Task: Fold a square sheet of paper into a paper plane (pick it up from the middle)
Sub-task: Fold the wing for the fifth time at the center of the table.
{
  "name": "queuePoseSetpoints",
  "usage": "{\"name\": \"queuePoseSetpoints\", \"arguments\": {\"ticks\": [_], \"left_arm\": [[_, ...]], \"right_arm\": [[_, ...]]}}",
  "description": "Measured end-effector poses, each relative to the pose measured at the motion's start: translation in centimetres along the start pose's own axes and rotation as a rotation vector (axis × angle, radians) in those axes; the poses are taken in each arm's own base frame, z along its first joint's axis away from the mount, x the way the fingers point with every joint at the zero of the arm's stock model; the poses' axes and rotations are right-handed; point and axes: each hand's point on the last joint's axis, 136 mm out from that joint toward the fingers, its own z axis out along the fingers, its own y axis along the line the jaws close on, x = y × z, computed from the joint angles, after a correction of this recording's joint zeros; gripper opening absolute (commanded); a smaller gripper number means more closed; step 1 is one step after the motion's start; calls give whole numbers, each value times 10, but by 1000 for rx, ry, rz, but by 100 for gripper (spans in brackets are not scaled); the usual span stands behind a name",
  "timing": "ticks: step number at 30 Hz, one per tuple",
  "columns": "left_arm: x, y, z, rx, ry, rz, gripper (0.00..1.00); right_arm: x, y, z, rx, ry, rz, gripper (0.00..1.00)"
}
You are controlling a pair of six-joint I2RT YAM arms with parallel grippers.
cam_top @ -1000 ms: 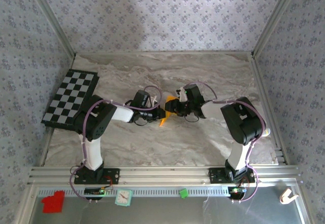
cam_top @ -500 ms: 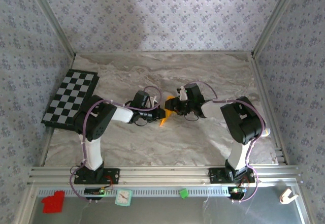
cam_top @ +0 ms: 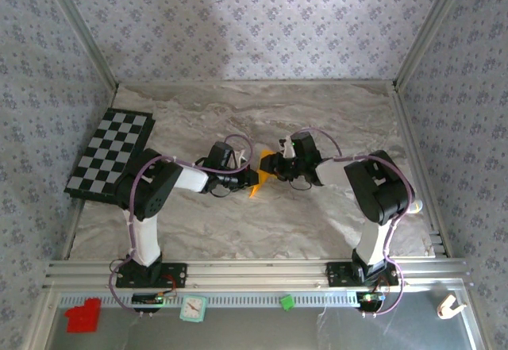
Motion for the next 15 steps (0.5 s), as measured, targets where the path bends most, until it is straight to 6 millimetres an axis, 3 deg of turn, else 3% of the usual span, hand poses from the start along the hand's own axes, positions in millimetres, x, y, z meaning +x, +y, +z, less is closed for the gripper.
{"name": "queuePoseSetpoints", "arguments": {"ticks": [15], "left_arm": [[0,0,0,3,-3,2,6]], "right_arm": [[2,-13,7,35,14,32,32]]}}
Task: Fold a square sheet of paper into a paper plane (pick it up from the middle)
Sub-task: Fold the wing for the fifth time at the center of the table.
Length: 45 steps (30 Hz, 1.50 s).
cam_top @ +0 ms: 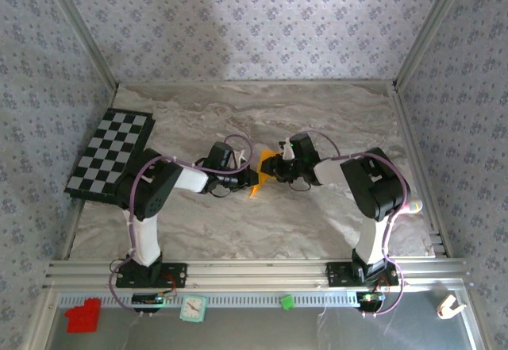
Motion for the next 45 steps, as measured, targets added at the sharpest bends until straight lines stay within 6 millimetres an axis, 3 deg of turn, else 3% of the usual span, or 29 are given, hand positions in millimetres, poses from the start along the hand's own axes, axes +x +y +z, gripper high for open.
{"name": "queuePoseSetpoints", "arguments": {"ticks": [18,32,37,41,45], "left_arm": [[4,0,-6,-14,1,-10,15],[17,7,-15,-63,35,-57,13],[17,6,-16,-70,37,-57,18],[18,8,-28,-130,27,-65,21],[11,-6,-46,-150,-23,-40,17]], "right_arm": [[0,-5,1,37,9,22,32],[-1,-6,2,49,21,33,32],[-1,-6,2,60,29,36,32],[-1,-7,3,75,34,38,31],[-1,-8,3,102,38,40,29]]}}
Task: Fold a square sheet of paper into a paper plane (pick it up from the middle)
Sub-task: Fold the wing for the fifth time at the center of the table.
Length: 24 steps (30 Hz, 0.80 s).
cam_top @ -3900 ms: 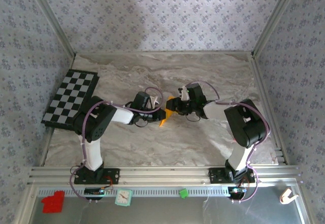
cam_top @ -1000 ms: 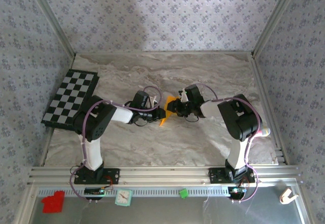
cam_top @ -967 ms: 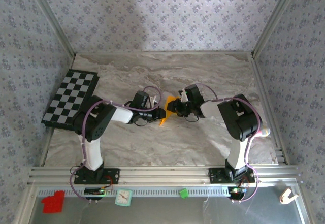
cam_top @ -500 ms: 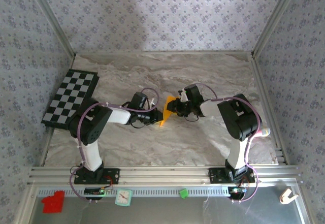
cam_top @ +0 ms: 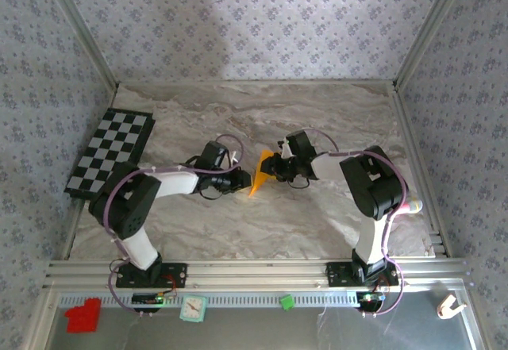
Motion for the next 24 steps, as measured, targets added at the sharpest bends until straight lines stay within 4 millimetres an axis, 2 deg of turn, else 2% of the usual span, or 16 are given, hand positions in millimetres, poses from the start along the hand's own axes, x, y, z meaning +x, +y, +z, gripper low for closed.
{"name": "queuePoseSetpoints", "arguments": {"ticks": [3,6,13,24], "left_arm": [[-6,-11,-7,20,-33,7,16],[-6,-18,-6,40,-38,18,16],[5,-40,13,66,17,54,13],[6,-24,34,20,58,24,10]], "right_arm": [[0,-1,0,25,4,2,29],[-1,-3,0,48,5,8,29],[-1,-4,0,76,9,16,29],[0,-5,0,84,16,20,28]]}}
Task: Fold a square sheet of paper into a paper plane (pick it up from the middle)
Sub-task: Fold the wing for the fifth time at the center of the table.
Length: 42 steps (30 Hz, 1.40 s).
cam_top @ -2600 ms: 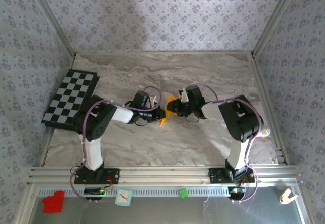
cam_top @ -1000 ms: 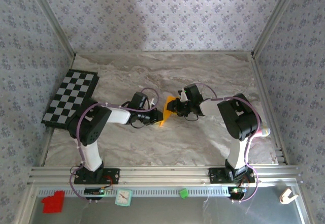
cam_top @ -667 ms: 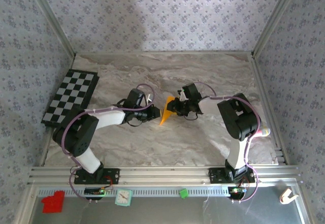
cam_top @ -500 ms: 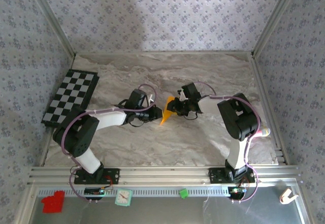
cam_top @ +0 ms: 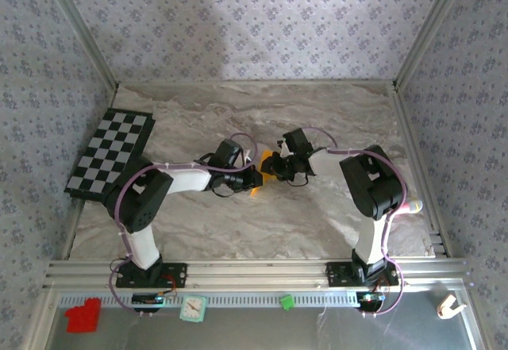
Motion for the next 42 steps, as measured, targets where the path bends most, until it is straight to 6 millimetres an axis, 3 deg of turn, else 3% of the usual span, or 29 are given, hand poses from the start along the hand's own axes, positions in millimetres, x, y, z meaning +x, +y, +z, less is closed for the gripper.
{"name": "queuePoseSetpoints", "arguments": {"ticks": [14,42], "left_arm": [[8,18,10,-41,33,-26,9],[14,28,8,-78,46,9,6]], "right_arm": [[0,-1,1,2,3,2,28],[0,-2,2,21,23,17,28]]}}
